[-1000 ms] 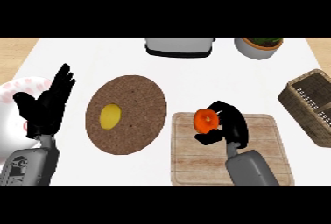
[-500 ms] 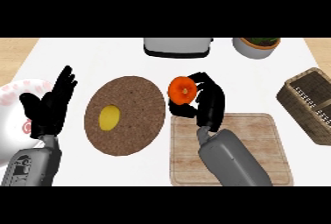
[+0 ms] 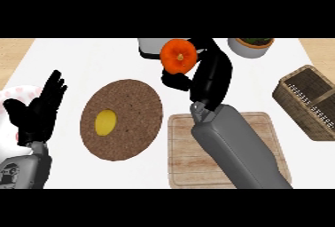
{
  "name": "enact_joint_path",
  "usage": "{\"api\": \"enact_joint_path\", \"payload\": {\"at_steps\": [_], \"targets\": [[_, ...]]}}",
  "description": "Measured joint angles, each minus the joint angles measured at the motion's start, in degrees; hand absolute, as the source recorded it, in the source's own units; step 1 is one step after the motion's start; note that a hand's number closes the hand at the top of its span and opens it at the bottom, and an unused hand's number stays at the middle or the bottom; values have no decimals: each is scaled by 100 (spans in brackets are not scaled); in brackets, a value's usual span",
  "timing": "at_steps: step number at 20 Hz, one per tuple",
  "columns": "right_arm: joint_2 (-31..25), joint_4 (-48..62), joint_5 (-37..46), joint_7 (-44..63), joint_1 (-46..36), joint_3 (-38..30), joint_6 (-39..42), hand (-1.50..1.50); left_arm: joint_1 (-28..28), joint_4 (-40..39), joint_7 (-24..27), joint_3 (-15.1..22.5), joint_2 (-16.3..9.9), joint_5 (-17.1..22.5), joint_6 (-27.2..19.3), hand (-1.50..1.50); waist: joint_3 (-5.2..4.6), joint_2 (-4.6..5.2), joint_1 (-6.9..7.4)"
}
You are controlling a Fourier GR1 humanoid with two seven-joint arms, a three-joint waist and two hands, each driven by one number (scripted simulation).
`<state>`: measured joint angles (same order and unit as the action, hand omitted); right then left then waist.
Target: Pick the squash from the cutting board and place it in the basket
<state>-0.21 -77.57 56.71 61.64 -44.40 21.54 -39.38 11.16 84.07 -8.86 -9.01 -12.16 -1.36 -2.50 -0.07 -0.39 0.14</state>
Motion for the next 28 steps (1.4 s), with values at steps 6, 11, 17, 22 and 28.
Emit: {"api": "enact_joint_path", "payload": {"at_steps": [6, 11, 17, 22, 28], "targets": [[-69, -78, 492, 209, -724, -889, 296, 150, 8, -34, 58, -22, 10, -25, -29, 0, 1, 13, -20], [-358, 223, 629, 221, -1361, -1682, 542, 150, 83, 66, -113, 78, 74, -104, -100, 0, 4, 24, -2], [-784, 743, 640, 115, -1802, -2317, 855, 150, 128, 38, -123, 38, 55, -88, -88, 0, 5, 36, 8], [-1144, 1167, 525, -53, -1878, -2607, 1120, 150, 53, 71, -65, 16, 41, -40, -17, 0, 6, 37, 16], [-1549, 1931, 280, -322, -1965, -2923, 1367, 150, 112, -15, -20, 33, 79, -99, -66, 0, 5, 50, 29]]}}
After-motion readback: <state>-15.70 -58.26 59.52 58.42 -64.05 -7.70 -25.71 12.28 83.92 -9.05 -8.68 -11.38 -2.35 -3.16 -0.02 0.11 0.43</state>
